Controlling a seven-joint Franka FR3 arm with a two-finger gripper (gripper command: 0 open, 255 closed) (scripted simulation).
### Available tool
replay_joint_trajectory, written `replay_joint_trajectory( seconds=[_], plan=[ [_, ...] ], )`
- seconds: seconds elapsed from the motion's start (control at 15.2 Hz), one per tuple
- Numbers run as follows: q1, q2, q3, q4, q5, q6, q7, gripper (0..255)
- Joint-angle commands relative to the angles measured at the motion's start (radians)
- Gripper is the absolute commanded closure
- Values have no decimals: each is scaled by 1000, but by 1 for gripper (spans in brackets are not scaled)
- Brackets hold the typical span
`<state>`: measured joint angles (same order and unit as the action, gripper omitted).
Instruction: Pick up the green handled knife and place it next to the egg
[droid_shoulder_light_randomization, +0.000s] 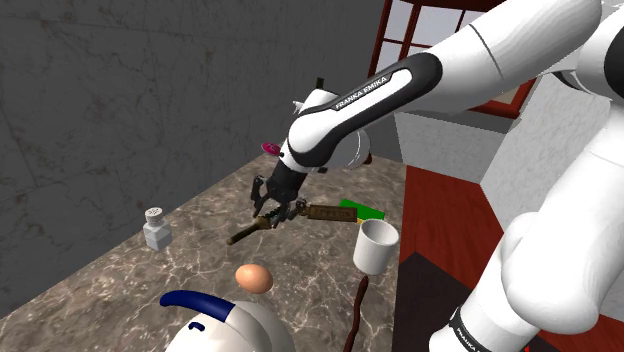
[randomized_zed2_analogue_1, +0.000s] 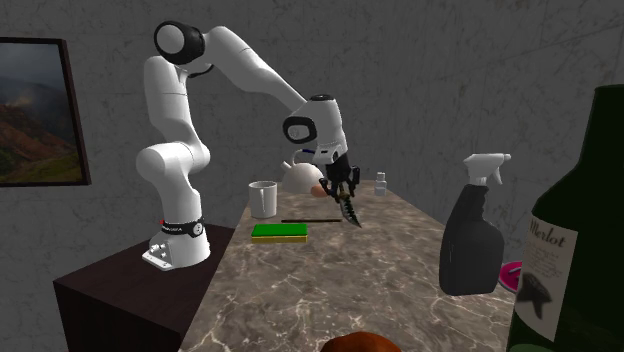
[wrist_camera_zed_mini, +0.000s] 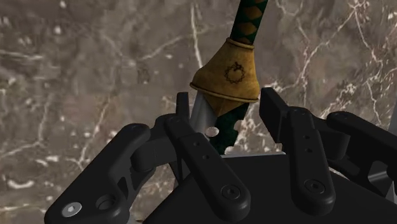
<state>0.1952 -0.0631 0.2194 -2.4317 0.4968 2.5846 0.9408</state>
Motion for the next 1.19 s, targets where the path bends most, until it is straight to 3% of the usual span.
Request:
replay_joint_trajectory(
  seconds=[0.0, 0.59, 0.66, 0.99, 1.12],
  plan=[
    [2, 20, 1, -6, 13, 26, -16, 255],
    [3, 31, 2, -10, 20, 40, -24, 255],
    [3, 31, 2, -10, 20, 40, -24, 0],
    [3, 31, 2, -10, 20, 40, -24, 0],
    [-8, -36, -10, -13, 0, -27, -10, 0]
  ],
)
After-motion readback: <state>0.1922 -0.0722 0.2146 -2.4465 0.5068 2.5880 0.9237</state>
